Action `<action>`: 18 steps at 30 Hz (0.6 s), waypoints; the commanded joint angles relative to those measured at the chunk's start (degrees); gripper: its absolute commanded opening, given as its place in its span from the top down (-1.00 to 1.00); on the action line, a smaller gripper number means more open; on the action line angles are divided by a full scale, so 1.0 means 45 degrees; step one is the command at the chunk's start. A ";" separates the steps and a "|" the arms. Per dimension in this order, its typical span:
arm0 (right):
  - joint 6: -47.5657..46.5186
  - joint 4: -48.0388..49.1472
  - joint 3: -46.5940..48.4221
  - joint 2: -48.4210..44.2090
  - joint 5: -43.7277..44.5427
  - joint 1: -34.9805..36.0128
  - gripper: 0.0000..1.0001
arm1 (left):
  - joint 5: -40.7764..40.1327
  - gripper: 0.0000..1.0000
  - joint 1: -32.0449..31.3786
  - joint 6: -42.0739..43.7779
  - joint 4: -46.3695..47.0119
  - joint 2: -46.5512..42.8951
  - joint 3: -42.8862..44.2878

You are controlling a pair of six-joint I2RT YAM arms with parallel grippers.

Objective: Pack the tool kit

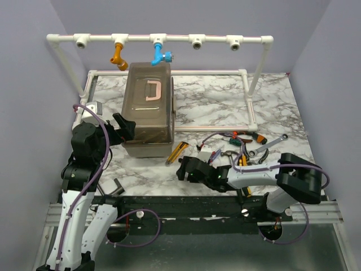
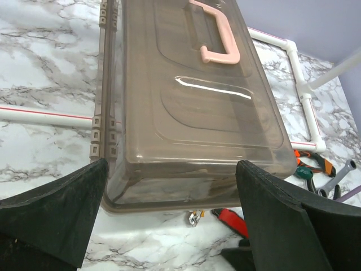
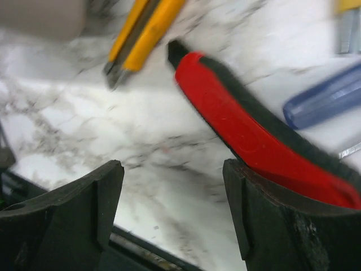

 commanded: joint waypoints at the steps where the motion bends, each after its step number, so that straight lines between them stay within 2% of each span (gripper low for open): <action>1: -0.0669 -0.2295 -0.1559 -0.1141 0.1175 -0.1332 -0.61 | 0.0254 -0.97 -0.0143 0.0505 0.0082 0.0245 0.0396; 7: -0.1678 -0.2477 -0.2316 -0.2787 0.0716 -0.3994 -0.70 | 0.0060 -0.97 -0.0246 0.0738 0.0189 0.0154 0.0622; 11: -0.1524 -0.3734 -0.1928 -0.3038 0.1187 -0.5586 -0.81 | 0.0153 -0.97 -0.0246 0.0811 -0.0009 0.0278 0.0848; 14: -0.2402 -0.3880 -0.1649 -0.3582 0.1341 -0.5877 -0.82 | 0.0167 -0.97 -0.0265 0.0910 -0.0035 0.0250 0.0832; 18: -0.3928 -0.4623 -0.0485 -0.3925 0.0561 -0.5847 -0.79 | 0.0041 -0.97 -0.0294 0.1151 -0.0256 0.0422 0.1067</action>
